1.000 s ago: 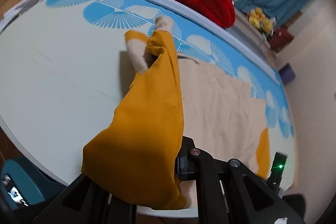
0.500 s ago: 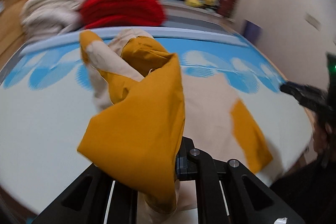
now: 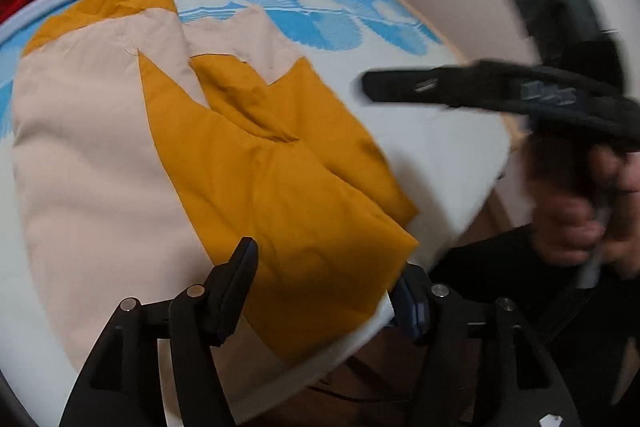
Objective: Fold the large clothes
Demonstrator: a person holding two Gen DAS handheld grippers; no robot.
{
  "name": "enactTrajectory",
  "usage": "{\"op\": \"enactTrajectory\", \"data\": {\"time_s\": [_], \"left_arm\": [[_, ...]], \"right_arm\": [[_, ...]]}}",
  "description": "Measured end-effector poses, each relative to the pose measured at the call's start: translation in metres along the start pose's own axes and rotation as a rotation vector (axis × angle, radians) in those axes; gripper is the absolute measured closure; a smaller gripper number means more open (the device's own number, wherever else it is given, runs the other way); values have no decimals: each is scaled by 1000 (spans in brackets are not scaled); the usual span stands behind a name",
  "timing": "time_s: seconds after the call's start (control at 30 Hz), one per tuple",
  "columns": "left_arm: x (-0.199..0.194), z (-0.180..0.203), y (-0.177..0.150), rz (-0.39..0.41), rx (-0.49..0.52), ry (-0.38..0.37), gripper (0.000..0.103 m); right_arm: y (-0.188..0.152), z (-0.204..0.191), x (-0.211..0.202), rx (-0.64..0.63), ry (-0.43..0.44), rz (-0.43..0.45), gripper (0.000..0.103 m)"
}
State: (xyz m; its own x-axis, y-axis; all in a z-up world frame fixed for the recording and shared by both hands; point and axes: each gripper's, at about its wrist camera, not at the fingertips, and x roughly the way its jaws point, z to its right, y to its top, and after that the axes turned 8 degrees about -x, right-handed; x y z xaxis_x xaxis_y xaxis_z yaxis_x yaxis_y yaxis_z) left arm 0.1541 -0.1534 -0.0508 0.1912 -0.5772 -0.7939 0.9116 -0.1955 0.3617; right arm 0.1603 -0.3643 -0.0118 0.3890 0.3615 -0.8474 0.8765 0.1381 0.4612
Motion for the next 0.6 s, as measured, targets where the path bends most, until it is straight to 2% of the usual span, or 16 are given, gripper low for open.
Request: {"op": "enactTrajectory", "data": {"time_s": [0.1,0.17,0.3,0.47,0.6], "left_arm": [[-25,-9,-3,22,-38,-75,41],[-44,-19,-5,93,-57,-14,41],[-68,-45,-8,185,-126,124,41],[-80,-68,-11,208,-175,261,41],[-80,-81,-15,196,-191,291,41]], "right_arm": [[4,1,25,61,85,-42,38],[8,-1,44,106,131,-71,37],[11,-12,84,179,205,-147,35],[6,-30,121,151,125,-241,34],[7,-40,122,114,70,-234,36]]}}
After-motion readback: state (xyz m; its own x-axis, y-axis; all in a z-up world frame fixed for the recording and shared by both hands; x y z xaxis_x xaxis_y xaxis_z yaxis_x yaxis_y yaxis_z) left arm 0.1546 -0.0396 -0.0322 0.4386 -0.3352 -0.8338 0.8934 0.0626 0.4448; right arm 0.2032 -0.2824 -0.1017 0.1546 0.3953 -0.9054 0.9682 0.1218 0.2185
